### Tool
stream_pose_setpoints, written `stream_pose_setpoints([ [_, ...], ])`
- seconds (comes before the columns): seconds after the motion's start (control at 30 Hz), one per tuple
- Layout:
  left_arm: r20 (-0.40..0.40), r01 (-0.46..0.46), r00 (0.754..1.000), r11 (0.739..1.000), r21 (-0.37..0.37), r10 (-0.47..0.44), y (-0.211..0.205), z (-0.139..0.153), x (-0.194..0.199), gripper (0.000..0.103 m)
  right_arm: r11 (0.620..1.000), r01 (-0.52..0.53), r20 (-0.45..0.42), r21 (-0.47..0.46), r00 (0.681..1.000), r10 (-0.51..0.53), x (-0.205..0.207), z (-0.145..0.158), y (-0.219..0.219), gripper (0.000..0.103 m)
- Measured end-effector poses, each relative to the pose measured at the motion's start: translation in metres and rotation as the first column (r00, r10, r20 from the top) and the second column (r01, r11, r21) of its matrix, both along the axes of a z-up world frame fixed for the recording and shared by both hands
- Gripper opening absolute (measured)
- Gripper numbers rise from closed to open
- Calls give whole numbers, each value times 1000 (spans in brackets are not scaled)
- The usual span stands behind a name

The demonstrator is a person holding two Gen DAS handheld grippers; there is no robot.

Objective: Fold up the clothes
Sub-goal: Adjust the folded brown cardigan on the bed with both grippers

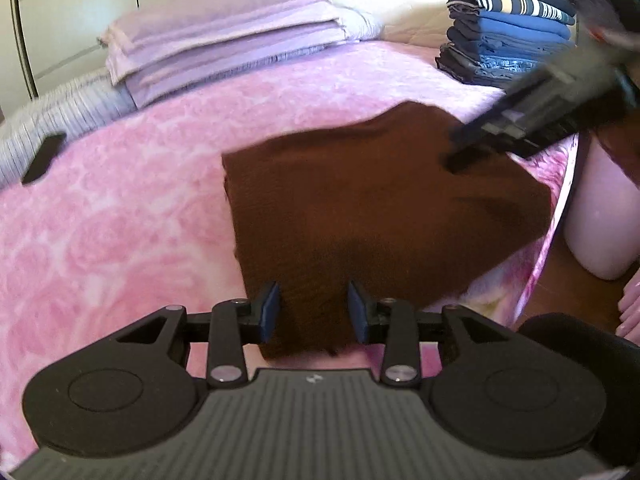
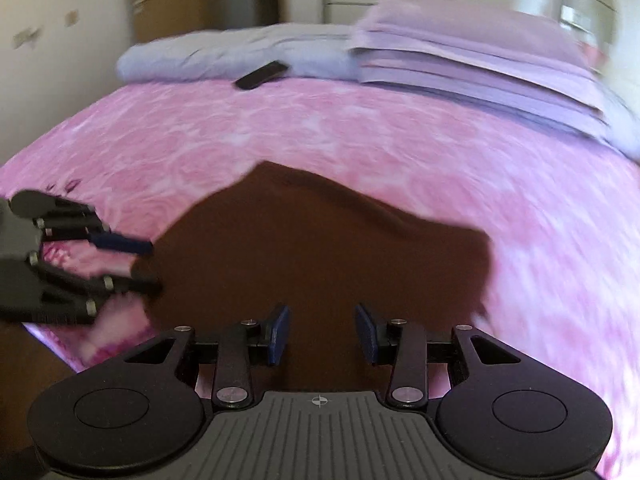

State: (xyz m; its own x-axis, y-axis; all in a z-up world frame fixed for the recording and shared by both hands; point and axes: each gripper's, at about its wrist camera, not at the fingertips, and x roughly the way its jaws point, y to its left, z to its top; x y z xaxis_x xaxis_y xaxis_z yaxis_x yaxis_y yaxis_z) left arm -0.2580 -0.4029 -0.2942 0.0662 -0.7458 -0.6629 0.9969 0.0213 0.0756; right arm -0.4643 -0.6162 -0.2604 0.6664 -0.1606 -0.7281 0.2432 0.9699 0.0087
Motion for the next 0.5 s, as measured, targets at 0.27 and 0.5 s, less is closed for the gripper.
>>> stream_pose_setpoints([
  [0.27, -46, -30, 999, 999, -13, 29, 6, -15, 3, 34, 983, -179, -53, 48, 982, 181, 137, -26, -12, 40],
  [0.5, -38, -19, 999, 1000, -4, 18, 5, -16, 3, 35, 989, -132, -82, 67, 987, 137, 184, -56, -25, 40],
])
